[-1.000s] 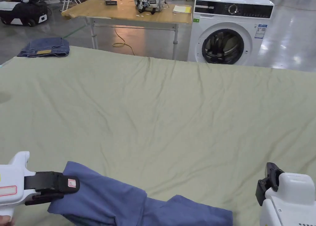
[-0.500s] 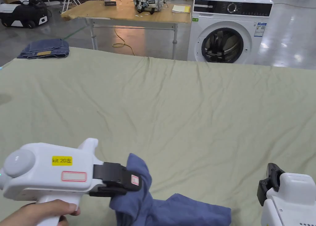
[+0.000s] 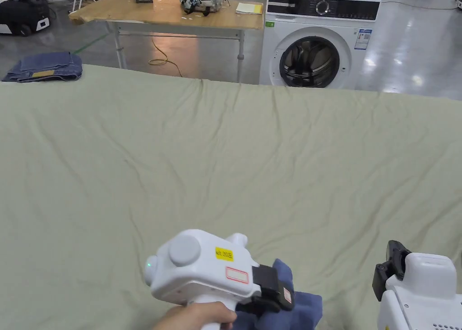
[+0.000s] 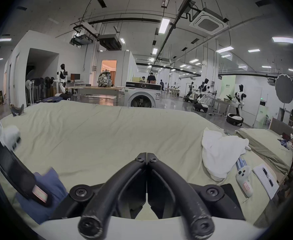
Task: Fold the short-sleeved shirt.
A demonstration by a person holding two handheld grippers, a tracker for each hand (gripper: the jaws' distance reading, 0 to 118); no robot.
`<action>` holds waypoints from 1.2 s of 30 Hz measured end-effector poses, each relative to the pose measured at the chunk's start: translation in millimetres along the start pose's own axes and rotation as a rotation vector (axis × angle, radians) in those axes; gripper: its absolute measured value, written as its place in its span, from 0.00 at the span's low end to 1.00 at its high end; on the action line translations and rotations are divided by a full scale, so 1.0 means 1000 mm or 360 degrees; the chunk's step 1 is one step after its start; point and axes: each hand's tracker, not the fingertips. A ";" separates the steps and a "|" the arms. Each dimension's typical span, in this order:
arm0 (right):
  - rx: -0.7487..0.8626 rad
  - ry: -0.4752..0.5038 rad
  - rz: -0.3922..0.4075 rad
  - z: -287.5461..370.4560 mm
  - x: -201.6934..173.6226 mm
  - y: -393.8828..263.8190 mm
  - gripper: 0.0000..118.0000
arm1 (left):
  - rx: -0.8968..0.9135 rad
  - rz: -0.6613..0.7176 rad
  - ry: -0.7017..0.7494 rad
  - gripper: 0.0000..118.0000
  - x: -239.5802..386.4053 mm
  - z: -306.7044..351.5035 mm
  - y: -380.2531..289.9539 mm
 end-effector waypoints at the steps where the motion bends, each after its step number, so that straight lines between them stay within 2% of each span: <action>1: -0.0003 -0.0004 -0.0002 0.000 0.002 -0.001 0.00 | -0.0017 0.0039 0.0009 0.03 -0.003 -0.012 -0.002; 8: -0.0025 -0.0030 0.0005 0.001 0.009 -0.001 0.00 | -0.0020 -0.0041 0.0127 0.07 0.001 -0.044 -0.015; 9: -0.0027 -0.0033 0.0007 0.002 0.010 -0.001 0.00 | -0.0014 -0.0031 0.0113 0.11 0.000 -0.041 -0.015; 10: -0.0029 -0.0034 0.0009 0.002 0.012 -0.001 0.00 | -0.0011 -0.0025 0.0088 0.20 0.001 -0.037 -0.016; 13: -0.0031 -0.0043 0.0017 0.003 0.015 -0.002 0.00 | -0.0033 -0.0081 0.0013 0.62 0.009 -0.023 -0.015; 19: -0.0031 -0.0054 -0.0003 0.005 0.018 -0.002 0.00 | 0.0022 -0.0203 -0.0112 0.63 0.020 0.004 -0.010; 20: -0.0027 -0.0056 -0.0009 0.005 0.018 -0.002 0.00 | 0.0020 -0.0213 -0.0102 0.62 0.022 0.005 -0.009; 21: -0.0022 -0.0057 -0.0018 0.005 0.018 -0.002 0.00 | 0.0016 -0.0230 -0.0085 0.57 0.022 0.000 -0.010; 23: -0.0011 -0.0053 -0.0037 0.006 0.017 -0.001 0.00 | -0.0005 -0.0284 0.0012 0.20 0.017 -0.014 -0.011; 24: -0.0003 -0.0053 -0.0043 0.007 0.016 -0.001 0.00 | -0.0023 -0.0268 0.0017 0.10 0.012 -0.026 -0.010; 27: 0.0009 -0.0050 -0.0045 0.006 0.014 0.000 0.00 | -0.0127 -0.0146 0.0055 0.07 -0.008 -0.059 -0.018; 30: 0.0010 -0.0042 -0.0051 0.006 0.012 0.001 0.00 | -0.0141 -0.0130 0.0071 0.00 -0.020 -0.083 -0.028; 36: 0.0017 -0.0034 -0.0067 0.006 0.010 0.004 0.00 | -0.0091 -0.0176 0.0012 0.00 -0.018 -0.073 -0.036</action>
